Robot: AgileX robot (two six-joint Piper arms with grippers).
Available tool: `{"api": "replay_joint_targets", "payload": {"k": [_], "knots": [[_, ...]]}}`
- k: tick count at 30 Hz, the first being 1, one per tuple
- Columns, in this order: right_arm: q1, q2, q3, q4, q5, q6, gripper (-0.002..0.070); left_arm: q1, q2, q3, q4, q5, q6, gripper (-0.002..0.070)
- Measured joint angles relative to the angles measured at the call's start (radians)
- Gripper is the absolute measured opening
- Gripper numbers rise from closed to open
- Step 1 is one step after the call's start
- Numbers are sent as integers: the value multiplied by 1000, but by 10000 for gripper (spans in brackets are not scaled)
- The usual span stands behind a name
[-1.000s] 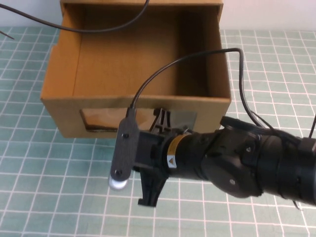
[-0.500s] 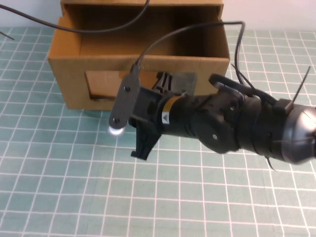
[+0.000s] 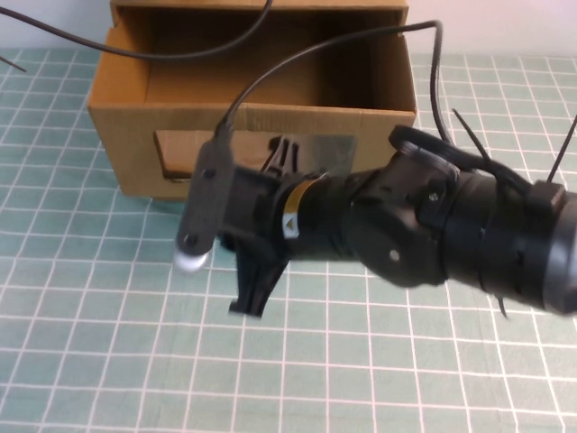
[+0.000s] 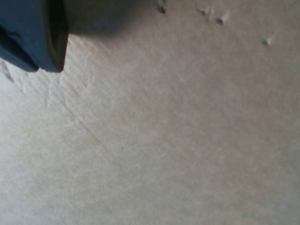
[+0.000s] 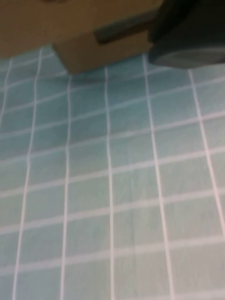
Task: Close the shoe box
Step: Close the shoe box with your right arm
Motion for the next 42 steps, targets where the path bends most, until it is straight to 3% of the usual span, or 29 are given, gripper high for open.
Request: {"api": "replay_joint_targets", "payload": {"k": [5, 8, 11, 16, 20, 28, 42], "knots": [[62, -16, 0, 0, 57, 2, -14, 0, 0, 0, 0, 2, 0, -5], [70, -16, 0, -51, 34, 88, -14, 0, 0, 0, 0, 2, 0, -5], [70, -16, 0, -282, 7, 310, -14, 0, 0, 0, 0, 6, 0, -5], [78, -16, 0, -825, 84, 825, -14, 0, 0, 0, 0, 8, 0, -5], [78, -16, 0, -1066, 106, 1057, -14, 0, 0, 0, 0, 9, 0, -5], [90, -10, 0, -1088, 62, 1143, -14, 0, 0, 0, 0, 12, 0, -5], [88, 91, 0, -972, 71, 1081, -14, 0, 0, -5, 2, 16, 0, -5]]}}
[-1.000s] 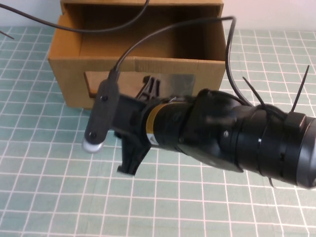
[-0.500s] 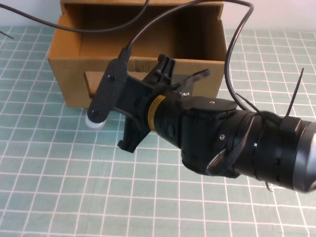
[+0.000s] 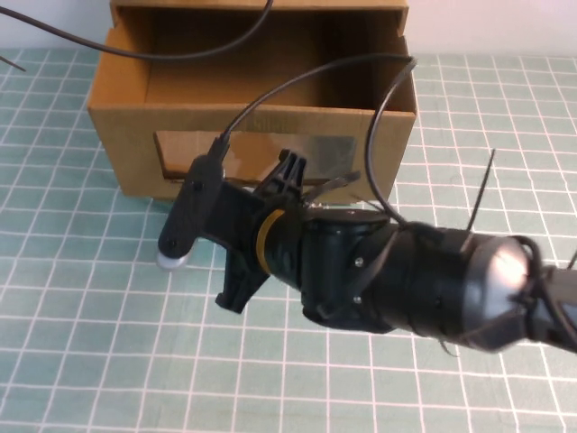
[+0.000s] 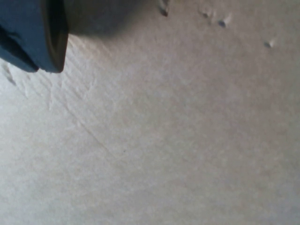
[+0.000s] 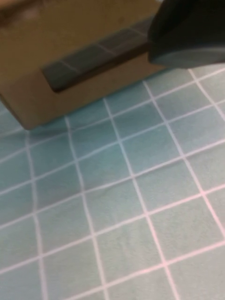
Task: Close the shoe box
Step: Close the shoe box with your right arm
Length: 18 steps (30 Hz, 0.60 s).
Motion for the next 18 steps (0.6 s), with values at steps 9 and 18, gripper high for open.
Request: {"api": "replay_joint_targets", "payload": {"k": [9, 18], "knots": [[-77, 64, -19, -141, 2, 77, -14, 0, 0, 0, 2, 0, 0, -5], [-182, 127, -169, -198, -51, 144, -15, 0, 0, 0, 2, -6, 0, -5]]}}
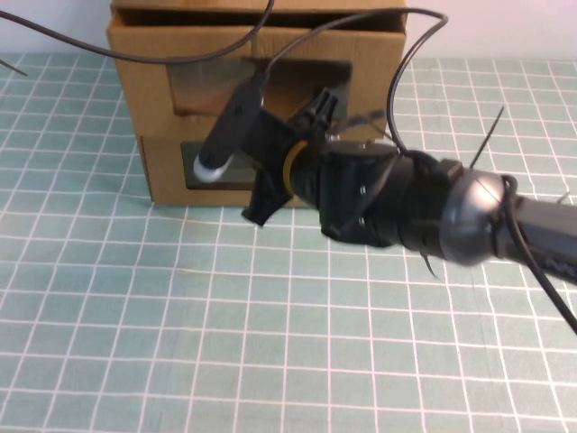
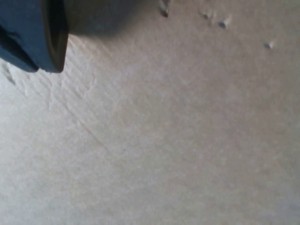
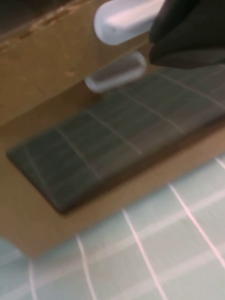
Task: Close the shoe box
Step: Close the shoe box with your right arm
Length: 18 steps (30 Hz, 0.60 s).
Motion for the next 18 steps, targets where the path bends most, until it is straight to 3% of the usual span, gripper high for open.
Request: {"api": "replay_joint_targets", "payload": {"k": [10, 18], "knots": [[-68, 95, -115, 8, -43, 1, -15, 0, 0, 0, 0, -2, 0, -5], [-56, 63, -111, 93, -92, 2, -15, 0, 0, 0, 0, -2, 0, -5]]}}
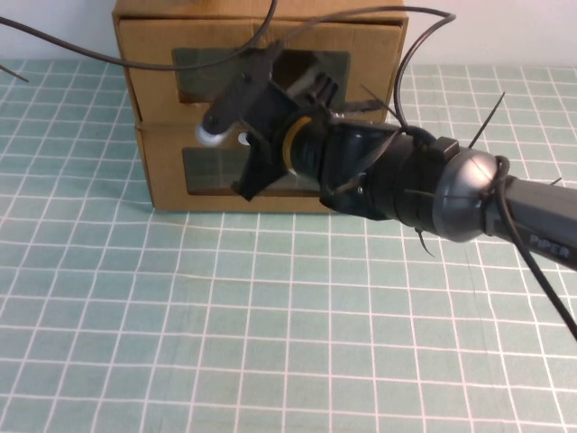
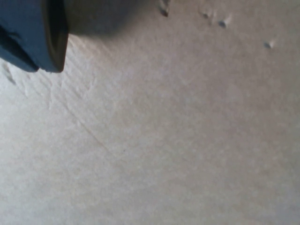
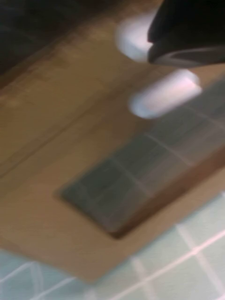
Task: Close the shoe box
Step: Close the shoe box with your right arm
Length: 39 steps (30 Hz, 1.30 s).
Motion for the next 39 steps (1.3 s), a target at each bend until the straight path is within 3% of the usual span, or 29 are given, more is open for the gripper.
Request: {"api": "replay_joint_targets", "payload": {"k": [17, 27, 39], "knots": [[26, -78, -4, -21, -29, 32, -14, 0, 0, 0, 0, 0, 0, -5], [-23, -70, -73, -213, -48, 252, -14, 0, 0, 0, 0, 0, 0, -5], [-35, -44, -81, -263, -60, 310, -14, 2, 0, -1, 3, -2, 0, -5]]}}
